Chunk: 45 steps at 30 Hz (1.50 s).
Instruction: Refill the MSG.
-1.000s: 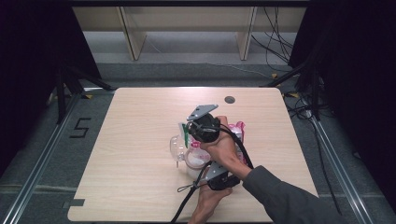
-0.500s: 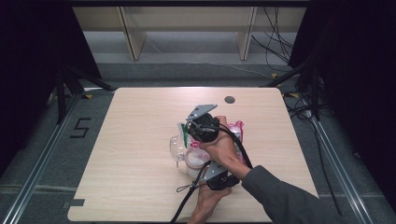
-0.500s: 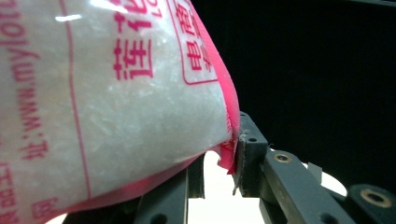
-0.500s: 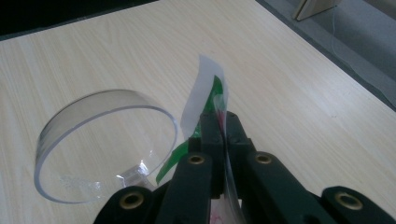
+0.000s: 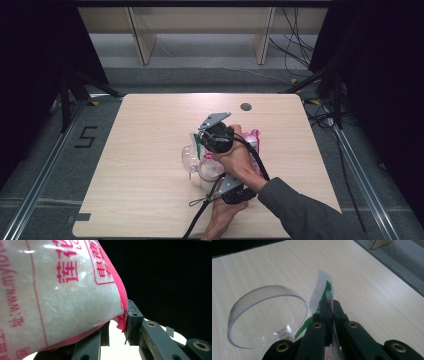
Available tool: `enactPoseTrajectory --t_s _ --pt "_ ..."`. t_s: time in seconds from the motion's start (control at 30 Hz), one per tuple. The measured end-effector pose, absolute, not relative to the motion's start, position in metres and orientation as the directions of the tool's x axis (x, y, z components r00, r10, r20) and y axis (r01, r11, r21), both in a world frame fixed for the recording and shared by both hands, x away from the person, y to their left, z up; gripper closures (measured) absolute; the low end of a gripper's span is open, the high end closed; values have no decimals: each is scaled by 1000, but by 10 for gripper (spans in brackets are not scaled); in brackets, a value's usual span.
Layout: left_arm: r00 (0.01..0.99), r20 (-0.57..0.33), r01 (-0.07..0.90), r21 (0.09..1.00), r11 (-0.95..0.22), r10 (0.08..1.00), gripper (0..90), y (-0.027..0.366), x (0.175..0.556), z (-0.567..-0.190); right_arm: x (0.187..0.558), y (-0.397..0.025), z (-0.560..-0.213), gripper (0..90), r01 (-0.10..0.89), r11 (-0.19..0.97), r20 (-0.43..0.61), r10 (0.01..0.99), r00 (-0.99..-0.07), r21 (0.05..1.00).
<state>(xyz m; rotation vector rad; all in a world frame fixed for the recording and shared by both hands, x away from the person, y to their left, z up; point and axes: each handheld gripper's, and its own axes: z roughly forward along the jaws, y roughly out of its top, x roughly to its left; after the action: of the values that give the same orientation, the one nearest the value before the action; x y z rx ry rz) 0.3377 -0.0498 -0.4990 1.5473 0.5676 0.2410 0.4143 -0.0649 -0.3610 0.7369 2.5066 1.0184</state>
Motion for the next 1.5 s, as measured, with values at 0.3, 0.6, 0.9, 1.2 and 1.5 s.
enactPoseTrajectory --t_s 0.3,0.6,0.9,1.2,1.5 --pt "849 -197 205 978 39 491 764 -50 337 -499 414 -65 -361 900 318 599 -127 582 -803 735" --pt "851 -194 201 979 39 488 765 -50 337 -498 413 -65 -359 900 328 602 -112 576 -810 728" --pt "854 -203 209 977 42 480 765 -50 337 -498 413 -64 -359 900 338 592 -106 588 -801 732" --pt "852 -205 209 977 46 481 765 -50 338 -497 414 -63 -361 900 322 610 -124 575 -809 724" --pt "856 -199 207 978 38 478 765 -52 337 -498 414 -65 -363 900 325 618 -125 571 -811 716"
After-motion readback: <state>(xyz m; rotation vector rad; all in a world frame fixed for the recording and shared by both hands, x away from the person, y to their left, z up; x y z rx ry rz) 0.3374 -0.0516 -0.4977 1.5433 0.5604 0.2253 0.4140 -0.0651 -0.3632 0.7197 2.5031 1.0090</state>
